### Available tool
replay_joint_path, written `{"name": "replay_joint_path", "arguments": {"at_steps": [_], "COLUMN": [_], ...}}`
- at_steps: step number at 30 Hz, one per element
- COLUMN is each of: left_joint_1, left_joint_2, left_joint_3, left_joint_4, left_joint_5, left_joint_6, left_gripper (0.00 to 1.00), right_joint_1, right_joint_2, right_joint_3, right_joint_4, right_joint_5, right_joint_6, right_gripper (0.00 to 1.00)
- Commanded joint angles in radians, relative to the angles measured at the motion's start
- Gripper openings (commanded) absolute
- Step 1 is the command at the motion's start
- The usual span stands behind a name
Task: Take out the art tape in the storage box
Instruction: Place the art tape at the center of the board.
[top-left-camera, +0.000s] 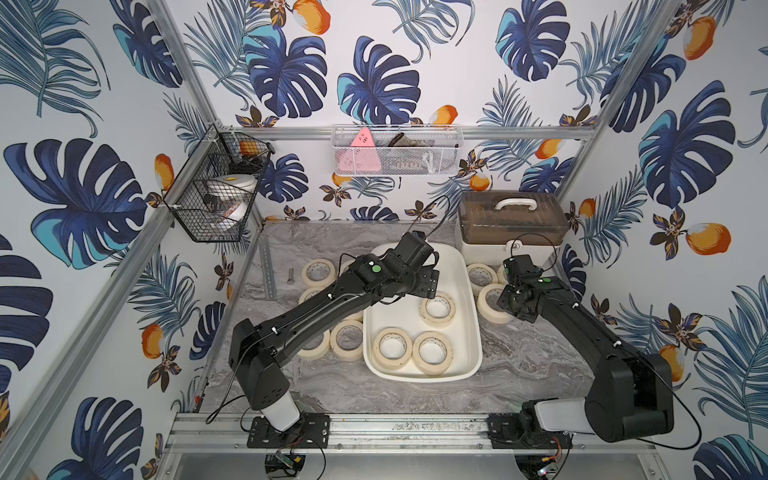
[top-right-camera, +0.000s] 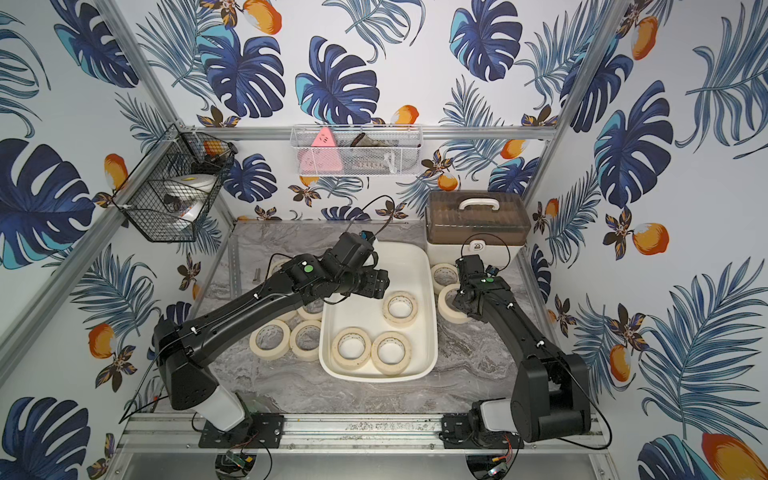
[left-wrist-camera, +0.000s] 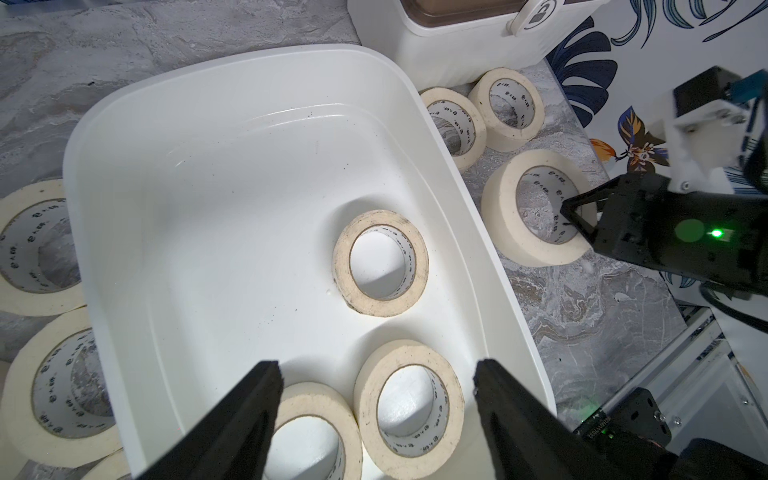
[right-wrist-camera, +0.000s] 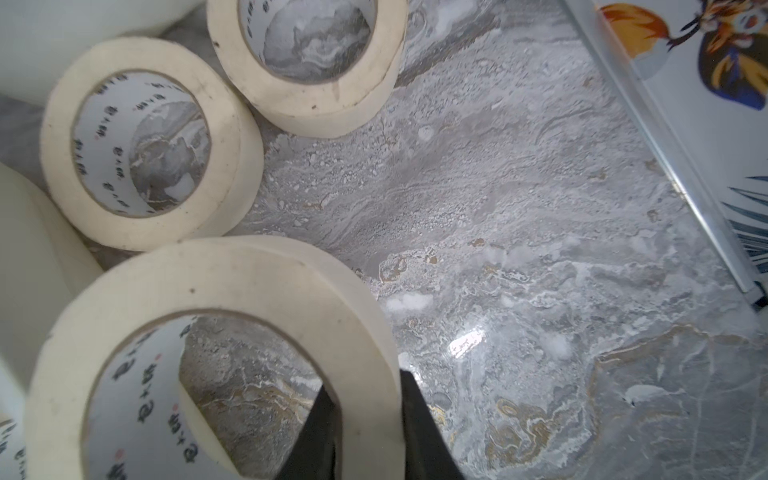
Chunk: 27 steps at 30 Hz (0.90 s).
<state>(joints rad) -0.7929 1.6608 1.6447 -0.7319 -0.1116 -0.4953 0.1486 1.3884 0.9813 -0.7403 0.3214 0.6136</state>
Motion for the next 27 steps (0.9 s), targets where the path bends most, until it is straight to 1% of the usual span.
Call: {"name": "replay_joint_path", "arguments": {"at_steps": [1,5,10,16,27], "left_joint_1": [0.007,0.012,0.019,0.027,0.031], "left_joint_2": [-0.006,-0.01,-0.019,-0.03,-0.041], "left_joint_3": [-0.008,-0.022,-0.042,-0.061,-0.074], "left_joint_4": [0.018,0.02,0.025,0.026,0.032], "left_joint_5": [0.003,0.006,0.01,0.015,0.025], "left_joint_6": [0.001,-0.002,-0.006,-0.018,-0.025], "left_gripper": [0.81,0.81,0.81,0.81,0.81], "right_joint_1": [-0.003,-0.002,-0.003,-0.003,-0.011], "right_joint_2": [0.035,0.078,0.096,0.132,0.214], "right_joint_3": [-0.019,-0.048,-0.088,-0.101,-0.075], "right_joint_4": [0.077,0.121,0.185,0.259,0.263], "right_joint_5": [-0.044,-0.048,-0.04,-0.043,0.01], "right_joint_6": [0.018,0.024,0.024,-0.016,0.005], "right_gripper": [0.0,0.0,0.0,0.0,0.0]}}
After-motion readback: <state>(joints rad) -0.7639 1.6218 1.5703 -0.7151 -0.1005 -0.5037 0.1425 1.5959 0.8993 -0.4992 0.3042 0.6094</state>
